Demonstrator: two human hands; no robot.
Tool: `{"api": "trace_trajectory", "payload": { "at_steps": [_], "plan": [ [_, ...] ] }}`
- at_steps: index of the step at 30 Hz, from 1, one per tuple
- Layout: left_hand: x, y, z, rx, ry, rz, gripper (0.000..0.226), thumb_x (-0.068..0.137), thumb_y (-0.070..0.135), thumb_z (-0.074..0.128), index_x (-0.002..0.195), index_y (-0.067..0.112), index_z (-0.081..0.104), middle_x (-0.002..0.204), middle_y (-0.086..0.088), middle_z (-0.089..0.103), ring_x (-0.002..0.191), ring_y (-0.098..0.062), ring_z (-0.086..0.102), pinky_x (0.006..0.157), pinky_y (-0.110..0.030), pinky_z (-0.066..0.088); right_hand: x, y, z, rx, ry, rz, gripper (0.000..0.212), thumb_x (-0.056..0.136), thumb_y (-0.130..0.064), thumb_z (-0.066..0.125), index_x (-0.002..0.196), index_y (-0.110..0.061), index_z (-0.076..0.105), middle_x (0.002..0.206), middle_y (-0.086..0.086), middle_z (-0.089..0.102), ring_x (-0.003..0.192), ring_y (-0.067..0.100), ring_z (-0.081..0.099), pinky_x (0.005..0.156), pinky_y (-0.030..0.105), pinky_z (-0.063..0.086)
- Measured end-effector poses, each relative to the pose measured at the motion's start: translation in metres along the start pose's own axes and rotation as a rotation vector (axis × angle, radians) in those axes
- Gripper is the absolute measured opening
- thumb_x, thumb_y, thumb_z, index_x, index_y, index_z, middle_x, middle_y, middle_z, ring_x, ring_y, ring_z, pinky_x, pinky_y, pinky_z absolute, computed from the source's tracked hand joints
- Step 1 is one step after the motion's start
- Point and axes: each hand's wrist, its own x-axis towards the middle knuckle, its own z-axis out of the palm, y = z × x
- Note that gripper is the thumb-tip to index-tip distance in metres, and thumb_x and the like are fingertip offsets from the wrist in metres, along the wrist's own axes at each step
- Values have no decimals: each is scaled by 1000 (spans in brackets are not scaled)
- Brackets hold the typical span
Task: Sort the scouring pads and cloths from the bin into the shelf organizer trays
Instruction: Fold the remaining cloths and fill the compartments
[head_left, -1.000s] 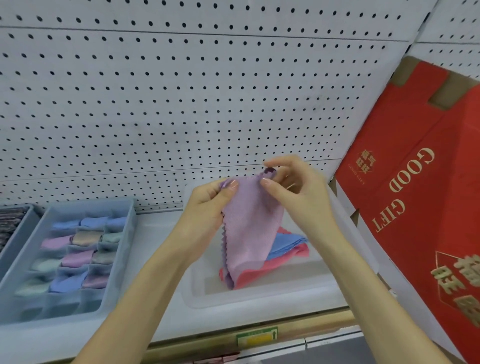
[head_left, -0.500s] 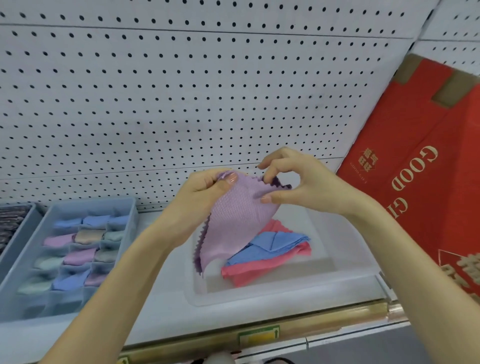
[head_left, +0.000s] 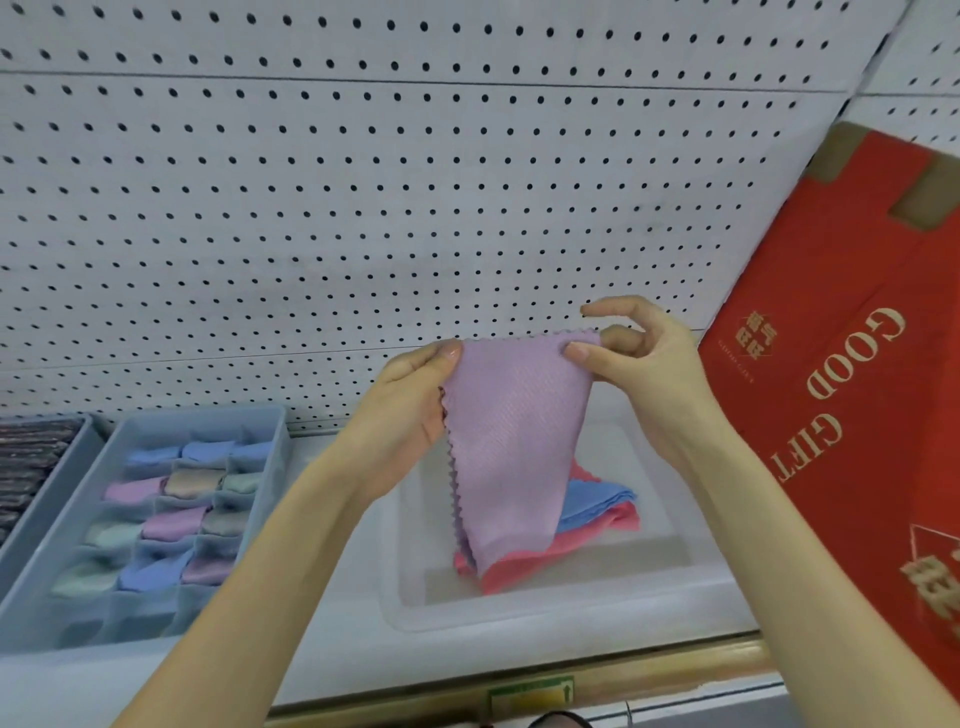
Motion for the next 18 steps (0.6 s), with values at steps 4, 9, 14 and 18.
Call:
{"api": "trace_trajectory", "payload": {
  "at_steps": [4,9,14,18],
  "plan": [
    [3,3,5,-122,32,-25,29,103,19,38,99,9,65,92,-3,70,85,-16,65,71,-23,52,0,5,11,38,-77,112,22,67,-23,74,87,-16,72,78,-4,73,78,9,64,82,26,51],
    [10,-3,3,-78,96,-34,32,104,22,38,113,3,62,103,-12,59,95,-23,52,83,-35,40,-1,19,17,-72,6,91,2,78,-9,74,79,-9,73,84,10,73,78,10,62,78,27,50],
    [16,-15,13,172,274,115,32,103,15,40,109,18,71,107,-2,72,97,-19,63,92,-39,48,-6,30,36,-580,351,-172,46,79,-18,75,55,-24,36,49,-7,36,50,11,31,51,23,25],
    [14,-21,35,100,354,161,30,102,17,42,117,19,68,117,2,70,114,-11,62,102,-32,46,-18,29,69,-495,432,-220,39,85,-22,69,62,-31,39,54,-9,43,53,11,41,53,24,34]
  ]
}}
